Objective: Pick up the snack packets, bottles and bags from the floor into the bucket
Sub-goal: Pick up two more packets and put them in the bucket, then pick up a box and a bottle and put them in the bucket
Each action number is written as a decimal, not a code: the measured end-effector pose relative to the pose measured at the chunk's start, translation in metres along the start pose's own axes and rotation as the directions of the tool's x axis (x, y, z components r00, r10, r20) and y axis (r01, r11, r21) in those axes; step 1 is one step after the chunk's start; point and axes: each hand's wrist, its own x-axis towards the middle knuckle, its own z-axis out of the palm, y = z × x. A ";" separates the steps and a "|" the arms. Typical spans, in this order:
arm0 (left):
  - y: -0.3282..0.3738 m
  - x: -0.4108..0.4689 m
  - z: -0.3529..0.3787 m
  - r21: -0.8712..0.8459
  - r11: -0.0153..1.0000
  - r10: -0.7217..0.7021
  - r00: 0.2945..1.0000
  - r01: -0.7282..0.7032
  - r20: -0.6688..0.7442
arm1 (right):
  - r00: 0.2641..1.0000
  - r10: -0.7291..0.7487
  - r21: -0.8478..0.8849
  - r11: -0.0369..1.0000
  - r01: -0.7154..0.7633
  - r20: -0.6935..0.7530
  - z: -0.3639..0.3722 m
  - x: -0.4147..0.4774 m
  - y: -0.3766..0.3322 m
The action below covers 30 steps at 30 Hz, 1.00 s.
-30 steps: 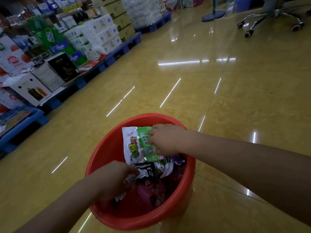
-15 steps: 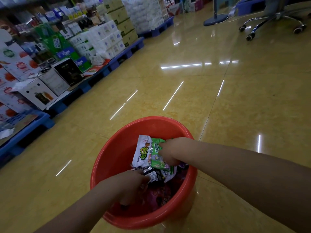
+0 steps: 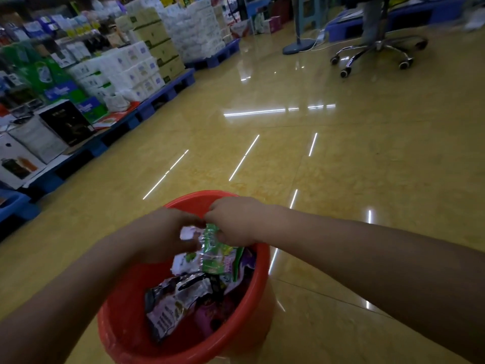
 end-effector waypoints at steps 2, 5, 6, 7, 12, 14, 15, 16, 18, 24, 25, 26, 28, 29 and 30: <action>0.008 0.007 -0.018 -0.025 0.999 0.042 0.992 -0.045 -0.118 | 0.992 0.027 0.043 0.999 -0.022 -0.125 -0.010 -0.015 0.010; 0.029 0.018 -0.034 -0.055 0.995 0.058 0.951 -0.078 -0.304 | 0.958 0.100 0.085 0.993 -0.079 -0.270 -0.017 -0.042 0.029; 0.038 0.023 -0.038 -0.060 0.994 0.064 0.929 -0.092 -0.364 | 0.946 0.130 0.092 0.990 -0.107 -0.297 -0.018 -0.053 0.036; 0.048 0.028 -0.042 -0.058 0.992 0.077 0.907 -0.110 -0.413 | 0.936 0.165 0.100 0.985 -0.140 -0.310 -0.018 -0.063 0.044; 0.103 0.060 -0.055 -0.027 0.974 0.183 0.845 -0.227 -0.503 | 0.878 0.356 0.091 0.934 -0.346 -0.320 -0.016 -0.124 0.090; 0.125 0.073 -0.059 -0.031 0.959 0.229 0.832 -0.283 -0.506 | 0.845 0.430 0.089 0.901 -0.425 -0.317 -0.015 -0.151 0.107; 0.137 0.079 -0.060 -0.040 0.949 0.251 0.826 -0.313 -0.505 | 0.830 0.463 0.085 0.883 -0.461 -0.311 -0.015 -0.165 0.115; 0.149 0.085 -0.062 -0.046 0.940 0.272 0.820 -0.339 -0.504 | 0.815 0.495 0.081 0.865 -0.495 -0.302 -0.015 -0.179 0.122; 0.172 0.097 -0.064 -0.042 0.921 0.315 0.804 -0.386 -0.504 | 0.781 0.555 0.074 0.826 -0.559 -0.286 -0.016 -0.206 0.135; 0.235 0.125 -0.067 -0.015 0.864 0.434 0.760 -0.503 -0.484 | 0.658 0.700 0.082 0.700 -0.710 -0.278 -0.017 -0.280 0.163; 0.246 0.129 -0.067 -0.012 0.855 0.451 0.755 -0.519 -0.477 | 0.635 0.720 0.086 0.678 -0.730 -0.279 -0.017 -0.292 0.167; 0.256 0.133 -0.067 -0.009 0.846 0.468 0.750 -0.534 -0.467 | 0.613 0.740 0.087 0.655 -0.751 -0.278 -0.017 -0.304 0.170; 0.279 0.141 -0.066 0.012 0.828 0.508 0.741 -0.560 -0.440 | 0.569 0.777 0.087 0.608 -0.789 -0.270 -0.017 -0.329 0.176; 0.291 0.145 -0.065 0.027 0.819 0.528 0.734 -0.573 -0.426 | 0.545 0.796 0.089 0.582 -0.808 -0.263 -0.016 -0.341 0.178; 0.304 0.149 -0.063 0.040 0.808 0.549 0.727 -0.588 -0.412 | 0.519 0.816 0.092 0.555 -0.827 -0.254 -0.016 -0.354 0.180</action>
